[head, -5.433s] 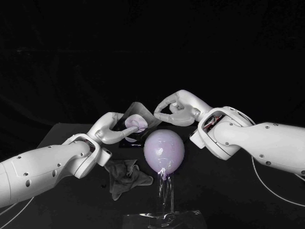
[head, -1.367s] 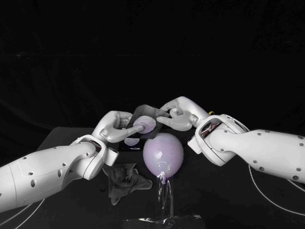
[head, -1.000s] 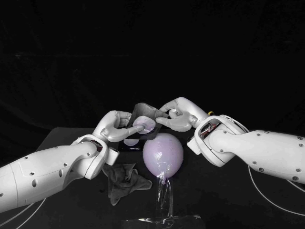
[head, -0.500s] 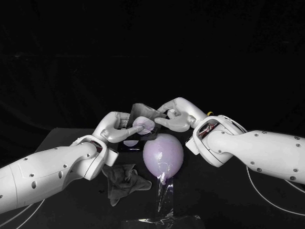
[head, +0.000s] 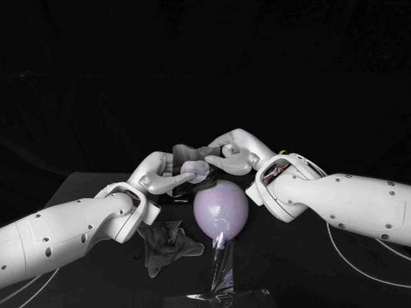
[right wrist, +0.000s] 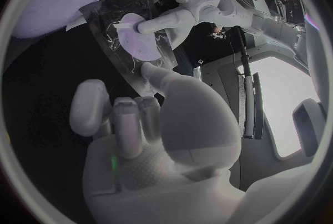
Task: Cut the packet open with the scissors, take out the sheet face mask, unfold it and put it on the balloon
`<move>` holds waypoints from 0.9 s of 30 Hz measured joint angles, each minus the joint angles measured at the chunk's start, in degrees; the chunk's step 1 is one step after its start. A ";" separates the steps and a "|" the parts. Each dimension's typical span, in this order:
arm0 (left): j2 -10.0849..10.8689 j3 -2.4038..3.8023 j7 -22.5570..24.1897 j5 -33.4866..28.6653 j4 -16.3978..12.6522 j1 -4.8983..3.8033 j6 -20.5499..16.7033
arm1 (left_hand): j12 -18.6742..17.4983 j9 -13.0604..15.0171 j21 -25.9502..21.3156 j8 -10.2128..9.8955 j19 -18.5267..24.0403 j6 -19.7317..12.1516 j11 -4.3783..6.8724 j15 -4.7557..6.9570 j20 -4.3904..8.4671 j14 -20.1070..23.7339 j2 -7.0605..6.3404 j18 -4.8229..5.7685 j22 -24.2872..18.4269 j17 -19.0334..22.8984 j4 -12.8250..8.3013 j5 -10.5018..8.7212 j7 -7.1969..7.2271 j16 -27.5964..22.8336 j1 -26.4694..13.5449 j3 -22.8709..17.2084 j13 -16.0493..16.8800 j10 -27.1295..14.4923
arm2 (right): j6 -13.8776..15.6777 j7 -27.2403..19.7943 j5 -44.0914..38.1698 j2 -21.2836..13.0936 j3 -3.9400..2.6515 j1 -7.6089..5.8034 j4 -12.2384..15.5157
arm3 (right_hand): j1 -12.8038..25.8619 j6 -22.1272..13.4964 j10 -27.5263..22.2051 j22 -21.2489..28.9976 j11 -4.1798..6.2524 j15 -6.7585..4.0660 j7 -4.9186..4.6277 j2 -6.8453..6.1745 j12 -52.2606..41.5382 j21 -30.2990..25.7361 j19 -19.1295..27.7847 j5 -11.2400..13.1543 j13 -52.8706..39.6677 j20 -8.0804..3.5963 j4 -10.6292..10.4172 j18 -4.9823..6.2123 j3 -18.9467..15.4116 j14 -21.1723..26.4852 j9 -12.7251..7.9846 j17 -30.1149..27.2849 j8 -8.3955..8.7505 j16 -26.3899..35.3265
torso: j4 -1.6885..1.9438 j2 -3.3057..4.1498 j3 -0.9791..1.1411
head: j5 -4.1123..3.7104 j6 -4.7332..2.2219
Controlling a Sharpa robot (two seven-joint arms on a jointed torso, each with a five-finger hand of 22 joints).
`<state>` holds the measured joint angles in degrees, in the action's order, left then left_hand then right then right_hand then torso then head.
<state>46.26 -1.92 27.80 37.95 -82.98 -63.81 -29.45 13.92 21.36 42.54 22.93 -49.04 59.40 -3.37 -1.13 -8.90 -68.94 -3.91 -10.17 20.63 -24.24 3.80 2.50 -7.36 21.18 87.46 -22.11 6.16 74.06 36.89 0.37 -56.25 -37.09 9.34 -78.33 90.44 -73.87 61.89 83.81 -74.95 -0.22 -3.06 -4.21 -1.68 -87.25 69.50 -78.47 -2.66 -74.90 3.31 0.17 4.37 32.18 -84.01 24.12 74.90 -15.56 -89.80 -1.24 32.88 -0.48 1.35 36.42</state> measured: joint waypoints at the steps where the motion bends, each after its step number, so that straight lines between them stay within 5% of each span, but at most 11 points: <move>1: -0.09 0.00 -0.12 0.50 0.05 0.00 -0.09 | 0.00 0.01 0.00 0.00 0.12 0.00 0.00 0.00 0.12 0.00 0.00 0.01 0.07 0.10 -0.09 0.00 0.00 -0.29 0.00 -0.09 -0.16 0.00 | -0.02 0.02 -0.05 0.15 0.00 -0.02 -0.14 | 0.00 -0.01 0.00 0.00 0.00 0.00 -0.01 0.00 0.01 -0.19 0.10 0.00 0.00 -0.10 0.00 0.00 0.00 0.00 0.00 0.00 0.00 0.00 | 0.00 0.00 0.00 | -0.01 0.00; 10: -0.46 0.00 -1.04 3.87 0.57 -0.23 -1.17 | -0.29 0.06 0.26 0.00 0.20 -0.10 -0.01 0.20 0.20 -0.39 -0.01 0.03 0.16 0.17 -0.23 -0.12 0.08 -0.53 0.00 -0.22 -0.34 0.41 | -0.71 0.29 -0.67 1.34 -0.03 -0.11 -0.93 | 0.00 -0.10 0.00 0.04 0.00 0.00 -0.09 0.00 0.57 -0.49 0.21 0.02 -0.03 -0.21 0.15 -0.01 0.15 0.00 0.00 0.05 0.00 0.04 | 0.00 -0.03 -0.01 | 0.07 -0.19; 27: 1.49 -0.08 -2.61 4.56 0.39 -5.12 -2.02 | -0.29 0.06 0.49 -0.07 0.20 0.03 -0.01 0.18 0.20 -0.40 -0.06 0.06 0.32 0.30 -0.41 0.05 -0.04 -0.61 -0.02 -0.35 -0.52 0.40 | 0.06 -1.54 -0.64 1.96 -0.12 -0.23 -0.96 | 0.76 -0.40 -0.01 0.00 0.00 0.01 -0.17 0.01 2.96 -0.95 0.42 0.05 -0.04 -0.42 0.55 -0.03 0.55 0.01 0.00 0.04 -0.20 0.29 | 0.06 -0.08 -0.02 | 0.65 -0.85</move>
<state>47.75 -2.00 25.19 42.51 -82.59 -68.92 -31.47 13.63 21.42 43.03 22.86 -48.83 59.43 -3.38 -0.95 -8.70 -69.34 -3.97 -10.11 20.95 -23.94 3.39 2.55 -7.40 20.57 87.43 -22.47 5.64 74.46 36.95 -1.17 -56.89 -35.13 9.22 -78.56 89.48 -73.10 61.49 83.80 -74.94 -0.22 -3.05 -4.38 -1.67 -84.29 68.55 -78.04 -2.61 -74.94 2.89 0.73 4.34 32.73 -84.01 24.12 74.94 -15.76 -89.51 -1.18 32.80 -0.50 2.00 35.57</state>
